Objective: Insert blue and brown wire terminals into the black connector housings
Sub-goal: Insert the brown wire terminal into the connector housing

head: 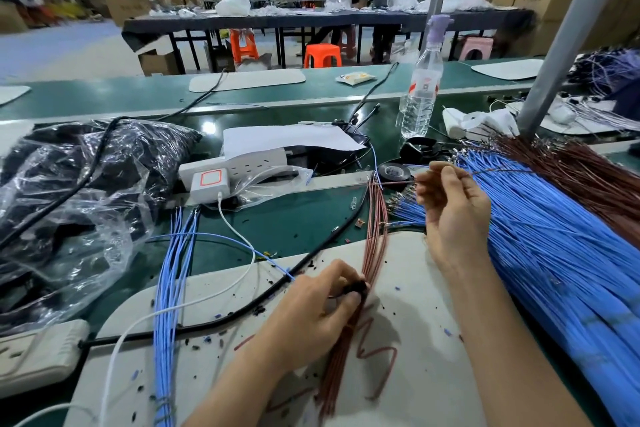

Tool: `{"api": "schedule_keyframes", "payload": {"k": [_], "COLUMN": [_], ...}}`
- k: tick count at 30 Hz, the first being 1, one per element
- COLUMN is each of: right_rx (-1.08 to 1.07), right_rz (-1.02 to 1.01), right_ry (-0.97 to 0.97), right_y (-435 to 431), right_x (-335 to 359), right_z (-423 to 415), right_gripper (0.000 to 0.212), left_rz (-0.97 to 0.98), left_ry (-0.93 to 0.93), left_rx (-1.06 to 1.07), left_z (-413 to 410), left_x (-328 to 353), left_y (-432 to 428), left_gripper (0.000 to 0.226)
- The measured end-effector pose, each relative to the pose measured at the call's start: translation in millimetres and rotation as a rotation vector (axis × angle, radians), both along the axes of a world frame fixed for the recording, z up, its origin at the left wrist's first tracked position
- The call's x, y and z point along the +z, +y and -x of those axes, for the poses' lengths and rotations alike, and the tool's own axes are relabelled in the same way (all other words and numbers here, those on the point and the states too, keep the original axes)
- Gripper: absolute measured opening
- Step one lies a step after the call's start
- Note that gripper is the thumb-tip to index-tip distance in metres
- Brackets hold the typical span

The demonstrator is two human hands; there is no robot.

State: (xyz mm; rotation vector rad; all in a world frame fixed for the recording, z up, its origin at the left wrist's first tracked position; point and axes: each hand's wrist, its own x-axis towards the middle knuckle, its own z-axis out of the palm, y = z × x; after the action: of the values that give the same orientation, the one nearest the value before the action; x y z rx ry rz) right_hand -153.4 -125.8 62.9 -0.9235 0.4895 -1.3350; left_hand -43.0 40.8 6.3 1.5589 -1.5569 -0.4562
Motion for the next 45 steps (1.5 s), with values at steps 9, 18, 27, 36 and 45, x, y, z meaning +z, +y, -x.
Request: {"api": "schedule_keyframes", "payload": {"k": [9, 18, 27, 36, 45], "right_rx": [0.127, 0.423, 0.386, 0.25, 0.183], "right_rz": [-0.026, 0.052, 0.184, 0.463, 0.56], "right_ry": [0.032, 0.34, 0.299, 0.307, 0.309], "right_y": [13, 26, 37, 55, 63], "right_x": [-3, -11, -13, -9, -4], "right_z": [-5, -14, -23, -24, -24], "right_gripper": [0.035, 0.016, 0.028, 0.016, 0.016], "left_rz": [0.244, 0.263, 0.264, 0.254, 0.227], "left_ry": [-0.241, -0.144, 0.164, 0.246, 0.218], "left_rx": [0.294, 0.322, 0.361, 0.365, 0.383], "left_z": [-11, -10, -11, -14, -13], "left_x": [-1, -1, 4, 3, 6], "left_y": [-7, -9, -9, -10, -8], "left_gripper": [0.011, 0.014, 0.034, 0.024, 0.029]}}
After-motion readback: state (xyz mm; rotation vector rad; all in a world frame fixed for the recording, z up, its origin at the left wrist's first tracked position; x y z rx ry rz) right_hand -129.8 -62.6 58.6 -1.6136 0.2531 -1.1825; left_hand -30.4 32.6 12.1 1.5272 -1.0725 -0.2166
